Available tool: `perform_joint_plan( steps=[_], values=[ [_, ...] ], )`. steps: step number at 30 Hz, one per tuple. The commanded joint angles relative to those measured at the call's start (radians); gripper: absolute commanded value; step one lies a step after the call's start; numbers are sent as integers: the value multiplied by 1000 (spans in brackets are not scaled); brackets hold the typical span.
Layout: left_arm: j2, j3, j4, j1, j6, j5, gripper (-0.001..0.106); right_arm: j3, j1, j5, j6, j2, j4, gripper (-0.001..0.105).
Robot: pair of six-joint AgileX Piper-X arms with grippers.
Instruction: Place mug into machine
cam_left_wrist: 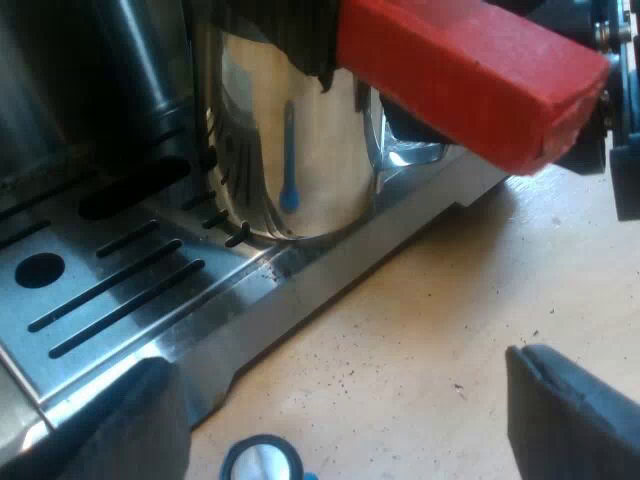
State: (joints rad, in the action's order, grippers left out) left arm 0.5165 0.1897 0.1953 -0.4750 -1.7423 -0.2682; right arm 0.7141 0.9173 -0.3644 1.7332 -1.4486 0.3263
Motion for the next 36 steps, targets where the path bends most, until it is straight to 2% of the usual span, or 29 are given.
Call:
perform_joint_plan(
  steps=[1, 5, 6, 13, 16, 19, 25, 36],
  values=[
    [0, 5, -16, -2, -4, 5, 69, 9, -4, 2, -1, 5, 2, 46],
    [0, 5, -14, -2, -4, 5, 69, 9, -2, 2, -13, 32, -24, 46],
    [0, 5, -14, -2, -4, 5, 69, 0, 8, -2, -33, 47, -24, 46],
    [0, 5, -14, -2, -4, 5, 69, -69, 69, -40, -40, 64, -5, 46],
    [0, 5, -14, -2, -4, 5, 69, -109, 76, -97, -40, 61, 58, 46],
    [0, 5, -14, -2, -4, 5, 69, -128, 69, -97, -40, 40, 126, 46],
    [0, 5, -14, -2, -11, 5, 69, -128, 65, -65, 19, -36, 255, 46],
    [0, 5, -14, -2, -11, 4, 69, -68, 64, -91, 21, -141, 278, 46]
  ],
)
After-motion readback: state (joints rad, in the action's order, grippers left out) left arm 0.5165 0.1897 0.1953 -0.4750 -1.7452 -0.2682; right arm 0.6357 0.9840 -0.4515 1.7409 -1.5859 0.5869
